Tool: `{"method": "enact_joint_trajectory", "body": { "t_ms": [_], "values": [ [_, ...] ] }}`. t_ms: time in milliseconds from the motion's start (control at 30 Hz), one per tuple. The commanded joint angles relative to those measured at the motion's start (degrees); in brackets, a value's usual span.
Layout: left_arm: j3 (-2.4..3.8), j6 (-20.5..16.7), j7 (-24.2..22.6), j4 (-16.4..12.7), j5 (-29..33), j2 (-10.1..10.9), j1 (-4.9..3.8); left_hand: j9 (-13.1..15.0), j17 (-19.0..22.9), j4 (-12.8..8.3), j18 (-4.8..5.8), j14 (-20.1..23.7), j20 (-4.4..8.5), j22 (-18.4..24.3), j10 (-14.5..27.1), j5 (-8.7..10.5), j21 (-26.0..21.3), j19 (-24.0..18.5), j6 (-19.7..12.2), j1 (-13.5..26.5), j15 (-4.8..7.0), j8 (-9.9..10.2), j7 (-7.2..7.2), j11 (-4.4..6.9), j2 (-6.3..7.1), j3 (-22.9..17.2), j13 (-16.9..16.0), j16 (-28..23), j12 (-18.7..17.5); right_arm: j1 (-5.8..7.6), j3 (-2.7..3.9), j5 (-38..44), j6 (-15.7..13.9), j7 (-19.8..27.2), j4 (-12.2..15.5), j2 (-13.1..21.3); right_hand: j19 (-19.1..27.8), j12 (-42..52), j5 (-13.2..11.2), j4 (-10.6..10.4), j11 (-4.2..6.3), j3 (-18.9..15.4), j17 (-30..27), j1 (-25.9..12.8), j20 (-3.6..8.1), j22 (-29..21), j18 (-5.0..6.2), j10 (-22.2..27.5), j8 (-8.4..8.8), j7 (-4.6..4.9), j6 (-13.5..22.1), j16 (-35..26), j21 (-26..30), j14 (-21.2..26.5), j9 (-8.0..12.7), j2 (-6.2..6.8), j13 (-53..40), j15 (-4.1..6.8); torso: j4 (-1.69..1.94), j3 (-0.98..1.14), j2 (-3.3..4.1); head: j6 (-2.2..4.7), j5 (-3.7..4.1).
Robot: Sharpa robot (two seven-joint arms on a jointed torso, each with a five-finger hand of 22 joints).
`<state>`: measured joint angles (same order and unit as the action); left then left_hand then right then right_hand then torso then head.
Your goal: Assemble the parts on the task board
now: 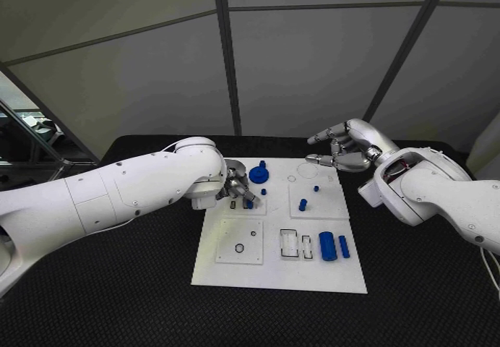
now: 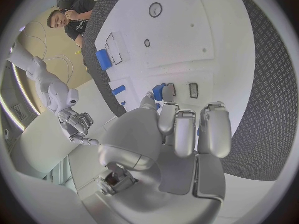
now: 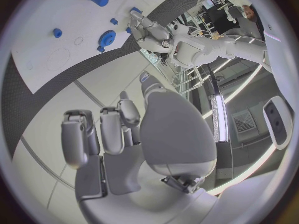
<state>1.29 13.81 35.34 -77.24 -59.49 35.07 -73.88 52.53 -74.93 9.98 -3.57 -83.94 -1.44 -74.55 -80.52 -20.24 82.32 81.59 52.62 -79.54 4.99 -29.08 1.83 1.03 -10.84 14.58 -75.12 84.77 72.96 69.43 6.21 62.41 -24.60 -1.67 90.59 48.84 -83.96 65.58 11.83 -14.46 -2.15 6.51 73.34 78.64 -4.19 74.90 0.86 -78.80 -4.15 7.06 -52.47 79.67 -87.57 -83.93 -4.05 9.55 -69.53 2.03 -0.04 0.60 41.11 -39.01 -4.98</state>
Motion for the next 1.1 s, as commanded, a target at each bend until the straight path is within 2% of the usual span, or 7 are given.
{"method": "enact_joint_trajectory", "body": {
  "t_ms": [33, 100, 367, 633, 700, 800, 1100],
  "values": [
    [-0.03, -0.05, -0.07, -0.27, -0.10, 0.11, 0.00, 0.60, -8.86, -0.92, 0.33, -4.43, 0.47, -0.08, -0.94, -3.47, 0.20, -0.08, -0.26, -2.10, 0.57, 0.68, -0.41, 1.27, -0.34, -0.73, -4.19, 0.16, -0.53, 0.12, 0.05, -0.12, 0.86, 0.01, -0.11, -0.09, -3.82, -0.38, 0.36, 0.05, 0.06, 0.28, -0.08, 0.35, 0.05, 11.71, 0.09, 0.24, -0.10, -0.03, -0.45, -0.37, 0.27, -2.35, -0.05, -0.16, 0.07, 0.25, -0.03, 0.00, -0.01, -0.04, -0.01],
    [-0.03, -0.15, -0.19, -0.38, 0.02, 0.18, 0.00, 0.89, -8.83, -1.49, 0.32, -4.42, 0.52, -0.08, -0.90, -4.97, 0.17, -0.12, -0.42, -3.03, 0.61, 1.05, -0.45, 1.32, -0.49, -1.46, -4.19, 0.11, -0.72, 0.12, 0.05, -0.12, 0.91, -0.02, -0.18, -0.10, -3.82, -0.35, 0.37, 0.05, 0.06, 0.30, -0.11, 0.36, 0.06, 11.70, 0.09, 0.23, -0.10, -0.03, -0.47, -0.40, 0.28, -2.34, -0.05, -0.19, 0.05, 0.26, -0.04, -0.01, -0.01, -0.07, -0.02],
    [-0.02, -1.56, -0.76, -1.08, 1.76, 0.81, 0.01, 2.59, -8.76, -4.05, 0.31, -4.39, 0.42, -0.18, -0.87, -4.94, 0.05, -0.28, -0.78, -5.87, 0.42, 2.86, 0.07, 1.01, 0.03, -8.80, -4.25, -0.07, -1.54, 0.11, 0.05, -0.12, 1.19, -0.14, -0.50, -0.18, -3.75, -0.39, 0.38, 0.07, 0.07, 0.32, -0.14, 0.37, 0.06, 11.59, 0.12, 0.24, -0.10, -0.04, -0.50, -0.43, 0.37, -2.34, -0.05, -0.22, 0.09, 0.26, 0.00, 0.00, -0.03, -0.12, -0.09],
    [0.03, -5.55, -1.59, -3.34, 3.38, 2.94, 0.01, 5.28, -8.78, -4.96, 0.34, -4.40, 0.13, -0.66, -1.45, -3.95, 0.09, -0.19, -0.11, -2.42, 0.12, 4.04, 0.41, 0.85, 4.17, -20.61, -4.90, -0.18, -1.47, 0.11, 0.04, -0.12, 1.35, -0.10, -1.05, -0.25, -3.73, -0.39, 0.38, 0.07, 0.07, 0.32, -0.17, 0.36, 0.07, 11.56, 0.13, 0.24, -0.10, -0.05, -0.53, -0.45, 0.40, -2.33, -0.05, -0.24, 0.10, 0.27, 0.13, 0.04, -0.08, -0.08, -0.25],
    [0.04, -6.60, -1.68, -3.98, 3.47, 3.48, 0.02, 7.23, -8.93, -5.59, 0.42, -4.46, 0.05, -1.10, -1.86, -3.65, 0.18, -0.02, 0.32, 1.38, 0.03, 4.67, 0.29, 1.02, 7.36, -29.00, -5.42, -0.11, -1.23, 0.11, 0.04, -0.12, 1.36, -0.07, -1.17, -0.24, -3.71, -0.42, 0.38, 0.07, 0.07, 0.32, -0.19, 0.35, 0.07, 11.53, 0.14, 0.25, -0.09, -0.05, -0.53, -0.46, 0.42, -2.33, -0.05, -0.24, 0.12, 0.27, 0.13, 0.06, -0.06, -0.08, -0.28],
    [0.04, -8.41, -1.69, -5.14, 3.55, 4.43, 0.04, 8.94, -9.25, -6.19, 0.48, -4.58, 0.20, -1.79, -2.19, -3.14, 0.47, 0.36, 0.87, 4.93, 0.10, 4.96, 0.48, 0.84, 9.49, -34.95, -5.79, 0.16, -1.09, 0.11, 0.04, -0.12, 1.39, -0.01, -1.34, -0.22, -3.72, -0.41, 0.33, 0.02, 0.08, 0.27, -0.16, 0.21, 0.08, 11.54, 0.14, 0.24, -0.08, -0.05, -0.59, -0.46, 0.41, -2.33, -0.05, -0.24, 0.13, 0.28, 0.12, 0.10, -0.09, -0.14, -0.42],
    [0.03, -14.57, -1.94, -8.69, 1.15, 6.93, 0.69, 10.53, -9.61, -7.46, 0.62, -4.68, 0.14, -2.47, -2.68, -2.61, 0.75, 0.68, 1.38, 7.45, 0.22, 5.21, 0.29, 0.83, 10.70, -39.17, -6.35, 0.47, -0.48, 0.10, 0.04, -0.12, 1.61, 0.19, -1.76, -0.08, -3.76, -0.34, 0.10, -0.14, 0.09, 0.11, -0.05, -0.20, 0.11, 11.60, 0.12, 0.17, 0.00, -0.06, -0.68, -0.42, 0.38, -2.38, -0.02, -0.22, 0.11, 0.30, 0.13, 0.06, -0.17, 0.06, -0.53]
  ]
}}
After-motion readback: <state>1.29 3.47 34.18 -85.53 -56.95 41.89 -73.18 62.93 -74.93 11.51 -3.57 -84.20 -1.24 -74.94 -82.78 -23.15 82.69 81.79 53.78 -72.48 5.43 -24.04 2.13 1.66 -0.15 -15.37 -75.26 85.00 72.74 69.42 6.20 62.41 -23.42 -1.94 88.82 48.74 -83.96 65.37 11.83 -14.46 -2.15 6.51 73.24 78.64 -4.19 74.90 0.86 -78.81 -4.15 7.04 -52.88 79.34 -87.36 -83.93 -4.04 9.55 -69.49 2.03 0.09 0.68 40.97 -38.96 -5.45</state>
